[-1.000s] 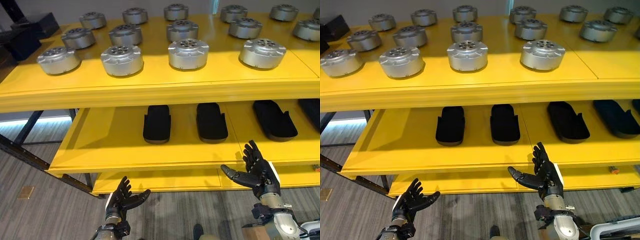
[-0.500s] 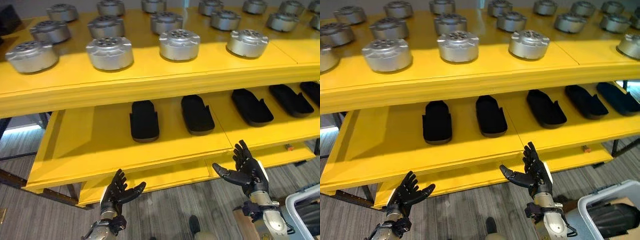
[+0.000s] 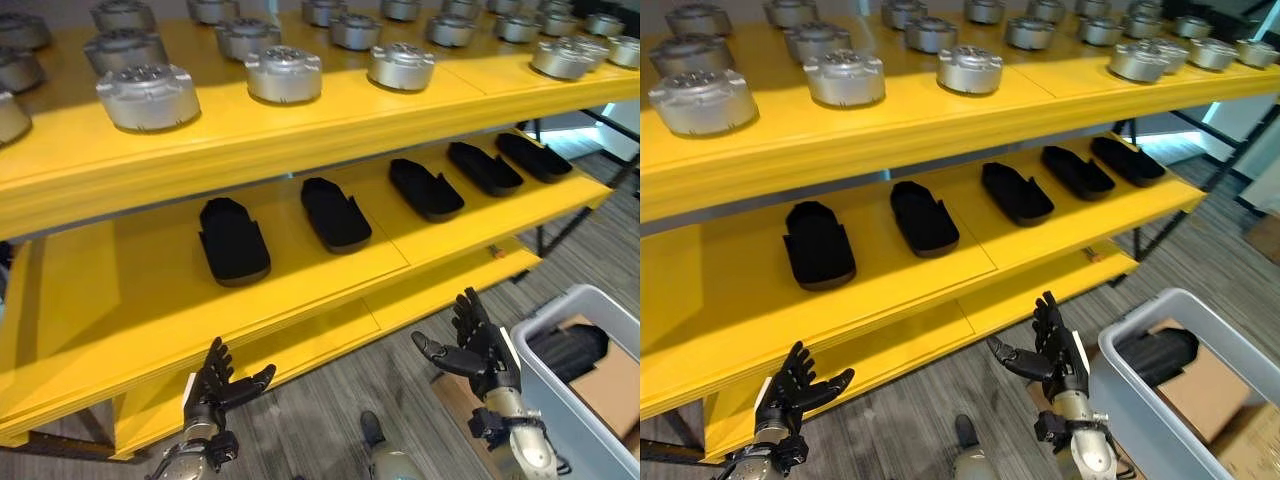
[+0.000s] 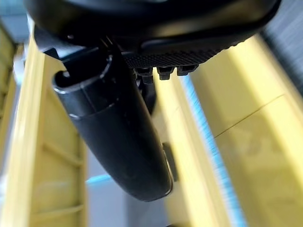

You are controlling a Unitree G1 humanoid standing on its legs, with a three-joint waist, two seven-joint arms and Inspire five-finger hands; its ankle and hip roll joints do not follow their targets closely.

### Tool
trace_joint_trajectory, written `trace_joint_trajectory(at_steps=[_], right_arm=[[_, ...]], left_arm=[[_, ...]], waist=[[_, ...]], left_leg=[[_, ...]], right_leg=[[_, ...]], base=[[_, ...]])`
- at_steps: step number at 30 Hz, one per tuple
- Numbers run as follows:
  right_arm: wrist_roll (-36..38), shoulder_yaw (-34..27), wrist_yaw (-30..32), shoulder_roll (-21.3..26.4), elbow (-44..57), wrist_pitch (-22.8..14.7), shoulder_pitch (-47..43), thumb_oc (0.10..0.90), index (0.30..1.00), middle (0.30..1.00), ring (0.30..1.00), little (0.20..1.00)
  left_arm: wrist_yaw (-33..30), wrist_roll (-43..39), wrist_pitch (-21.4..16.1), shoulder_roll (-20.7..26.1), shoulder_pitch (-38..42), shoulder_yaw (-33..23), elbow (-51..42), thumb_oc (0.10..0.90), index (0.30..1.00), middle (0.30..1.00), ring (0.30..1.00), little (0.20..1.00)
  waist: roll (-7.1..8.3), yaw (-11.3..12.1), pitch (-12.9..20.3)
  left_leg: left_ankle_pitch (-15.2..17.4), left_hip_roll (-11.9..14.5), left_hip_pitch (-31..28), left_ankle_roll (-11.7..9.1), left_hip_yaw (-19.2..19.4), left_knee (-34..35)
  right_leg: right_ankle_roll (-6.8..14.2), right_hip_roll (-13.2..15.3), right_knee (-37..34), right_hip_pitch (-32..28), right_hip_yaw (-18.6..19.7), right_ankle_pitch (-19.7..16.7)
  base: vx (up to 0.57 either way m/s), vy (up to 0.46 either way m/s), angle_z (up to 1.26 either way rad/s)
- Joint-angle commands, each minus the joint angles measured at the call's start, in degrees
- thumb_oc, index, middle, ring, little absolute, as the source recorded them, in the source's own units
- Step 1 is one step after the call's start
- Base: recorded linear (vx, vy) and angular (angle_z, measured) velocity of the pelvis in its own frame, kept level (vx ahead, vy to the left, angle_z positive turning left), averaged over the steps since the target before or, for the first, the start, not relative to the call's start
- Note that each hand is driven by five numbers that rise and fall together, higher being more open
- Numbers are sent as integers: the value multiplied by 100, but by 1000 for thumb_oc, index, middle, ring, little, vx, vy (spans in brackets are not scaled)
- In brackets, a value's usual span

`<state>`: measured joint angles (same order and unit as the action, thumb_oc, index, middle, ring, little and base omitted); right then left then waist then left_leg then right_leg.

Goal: Move parts from the plastic box to the shelf.

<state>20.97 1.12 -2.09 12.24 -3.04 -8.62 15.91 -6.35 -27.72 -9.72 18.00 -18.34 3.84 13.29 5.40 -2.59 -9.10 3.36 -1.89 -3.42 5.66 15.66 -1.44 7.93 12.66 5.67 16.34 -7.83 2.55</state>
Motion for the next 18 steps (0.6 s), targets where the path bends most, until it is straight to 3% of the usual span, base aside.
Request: trace_joint_trajectory(at_steps=[1,5,6,7,8,11,18], right_arm=[[-141,118,-25,431,964,-578,-318,900,1000,1000,1000,1000],[-207,145,-23,397,936,-548,-279,900,1000,1000,1000,1000],[-207,138,-23,382,908,-531,-264,900,1000,1000,1000,1000],[-208,139,-23,381,910,-531,-261,900,1000,1000,1000,1000],[-209,145,-45,394,881,-530,-229,900,1000,1000,1000,1000],[-133,134,-126,516,1005,-540,-210,900,1000,1000,1000,1000],[46,113,-180,623,1088,-567,-184,900,1000,1000,1000,1000]], left_arm=[[290,215,-293,87,769,-92,-526,900,1000,1000,1000,1000],[304,156,-272,29,643,-182,-572,900,1000,1000,1000,1000],[304,148,-270,-45,570,-251,-557,900,1000,1000,1000,1000],[304,148,-271,-44,568,-250,-557,900,1000,1000,1000,1000],[313,178,-263,-99,503,-310,-488,900,1000,1000,1000,1000],[373,37,-291,-135,377,-375,-534,900,1000,1000,1000,1000],[456,-68,-274,-212,382,-220,-399,900,1000,1000,1000,1000]], waist=[[-407,-208,148],[-376,-104,286],[-280,-70,436],[-281,-69,432],[-185,-71,523],[-161,-148,577],[-252,-306,691]], left_leg=[[-87,62,-207,-125,-452,600],[-32,48,-189,-93,-261,625],[35,-5,-190,-97,-157,610],[36,-4,-198,-96,-157,611],[48,-26,-192,-140,-42,578],[7,210,-153,-276,249,494],[-207,702,-233,-609,486,619]], right_leg=[[17,353,968,-836,-607,-561],[124,638,988,-1026,-629,-676],[236,698,532,-1286,-592,-788],[237,693,511,-1304,-597,-799],[339,580,-50,-1433,-507,-858],[382,332,-610,-1499,-266,-1105],[226,-109,-854,-1625,-102,-827]], base=[[-48,14,-140],[0,-44,-104],[46,-68,-72],[87,-191,-74],[50,-192,-72],[43,-264,-65],[52,-184,-37]])
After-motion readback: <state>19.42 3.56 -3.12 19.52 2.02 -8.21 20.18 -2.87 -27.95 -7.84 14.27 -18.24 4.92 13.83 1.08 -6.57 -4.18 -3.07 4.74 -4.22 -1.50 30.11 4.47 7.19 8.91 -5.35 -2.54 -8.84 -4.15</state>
